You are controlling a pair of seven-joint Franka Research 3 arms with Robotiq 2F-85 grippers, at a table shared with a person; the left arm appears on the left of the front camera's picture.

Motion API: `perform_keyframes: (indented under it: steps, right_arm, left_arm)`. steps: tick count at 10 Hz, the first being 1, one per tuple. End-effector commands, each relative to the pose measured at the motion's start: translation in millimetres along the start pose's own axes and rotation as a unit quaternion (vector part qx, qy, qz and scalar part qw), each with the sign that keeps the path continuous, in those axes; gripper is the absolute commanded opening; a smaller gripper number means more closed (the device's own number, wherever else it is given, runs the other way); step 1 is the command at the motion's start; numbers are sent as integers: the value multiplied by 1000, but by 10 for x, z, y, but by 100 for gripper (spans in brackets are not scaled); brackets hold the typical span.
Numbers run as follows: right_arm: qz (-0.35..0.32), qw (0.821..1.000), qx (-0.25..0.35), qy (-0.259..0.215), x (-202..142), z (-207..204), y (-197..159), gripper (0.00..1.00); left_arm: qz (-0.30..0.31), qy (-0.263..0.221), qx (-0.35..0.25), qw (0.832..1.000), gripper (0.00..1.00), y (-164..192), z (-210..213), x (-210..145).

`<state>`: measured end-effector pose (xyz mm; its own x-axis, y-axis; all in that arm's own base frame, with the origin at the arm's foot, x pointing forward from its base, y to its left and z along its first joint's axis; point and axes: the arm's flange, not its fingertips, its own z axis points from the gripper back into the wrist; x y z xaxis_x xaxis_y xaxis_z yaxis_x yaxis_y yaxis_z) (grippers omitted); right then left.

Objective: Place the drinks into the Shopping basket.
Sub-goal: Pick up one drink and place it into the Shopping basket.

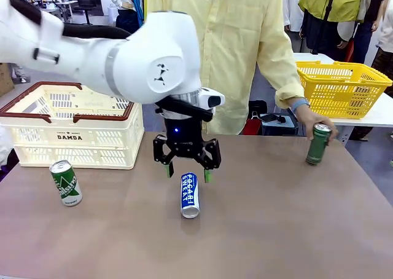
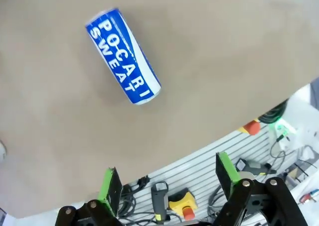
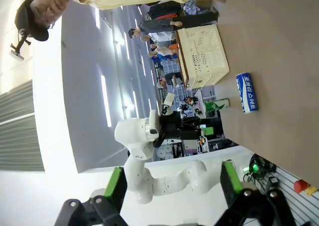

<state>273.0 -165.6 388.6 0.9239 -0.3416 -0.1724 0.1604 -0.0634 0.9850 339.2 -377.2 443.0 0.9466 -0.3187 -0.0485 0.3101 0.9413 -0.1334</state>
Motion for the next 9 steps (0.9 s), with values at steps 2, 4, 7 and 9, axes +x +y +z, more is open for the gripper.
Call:
perform_keyframes:
  steps: [2, 4, 7, 9]
  right_arm:
    - [-12, 1000, 6, -7, 5, -24, 72, 100]
    - [-12, 1000, 6, -7, 5, -24, 72, 100]
    - [56, 997, -45, -8, -233, 576, 248, 100]
    - [60, 991, -121, -21, -459, 1148, 185, 100]
  left_arm:
    - [33, 21, 18, 999, 100, -73, -260, 10]
    - [53, 11, 18, 998, 100, -36, -585, 105]
    - [117, -24, 72, 990, 100, 132, -999, 271]
    - [123, -70, 80, 987, 100, 219, -1178, 311]
